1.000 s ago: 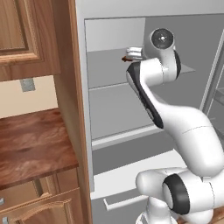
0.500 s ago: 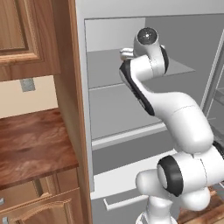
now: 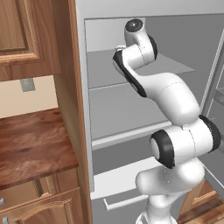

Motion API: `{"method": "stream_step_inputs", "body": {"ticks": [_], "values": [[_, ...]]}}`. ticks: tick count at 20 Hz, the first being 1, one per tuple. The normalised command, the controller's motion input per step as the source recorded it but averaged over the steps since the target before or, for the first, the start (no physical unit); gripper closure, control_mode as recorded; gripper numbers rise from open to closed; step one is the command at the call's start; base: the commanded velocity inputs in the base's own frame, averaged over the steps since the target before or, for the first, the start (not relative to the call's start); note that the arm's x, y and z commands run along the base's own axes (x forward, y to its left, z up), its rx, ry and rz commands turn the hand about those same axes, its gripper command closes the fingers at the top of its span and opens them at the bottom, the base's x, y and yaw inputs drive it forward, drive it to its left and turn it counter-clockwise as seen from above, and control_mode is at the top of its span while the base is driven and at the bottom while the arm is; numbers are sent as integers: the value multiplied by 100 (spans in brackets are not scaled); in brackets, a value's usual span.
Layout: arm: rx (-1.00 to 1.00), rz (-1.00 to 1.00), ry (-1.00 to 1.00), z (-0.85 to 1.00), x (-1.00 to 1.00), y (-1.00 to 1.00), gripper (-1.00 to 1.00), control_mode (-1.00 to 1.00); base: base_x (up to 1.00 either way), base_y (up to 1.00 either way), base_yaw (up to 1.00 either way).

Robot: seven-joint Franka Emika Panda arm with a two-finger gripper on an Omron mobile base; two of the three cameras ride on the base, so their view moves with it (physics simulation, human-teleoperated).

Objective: Take the cheese, chicken drumstick, and lemon from the fridge and place them on the plate on the dining counter to create an appetizer plate.

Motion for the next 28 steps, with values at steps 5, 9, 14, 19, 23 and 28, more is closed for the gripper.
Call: {"method": "stream_step_inputs", "body": {"ticks": [5, 9, 14, 19, 23, 28], "values": [[0, -5, 0, -18, 38, 0, -100, -100, 0, 0, 0], [0, -2, 0, -28, 39, 0, -100, -100, 0, 0, 0], [1, 0, 0, -29, 39, -2, -100, -100, 0, 0, 0], [1, 0, 0, -18, 35, 0, -100, -100, 0, 0, 0], [2, 0, -6, -4, 13, 0, -100, -100, 0, 0, 0], [3, 0, -10, 4, 3, 0, -100, -100, 0, 0, 0]]}}
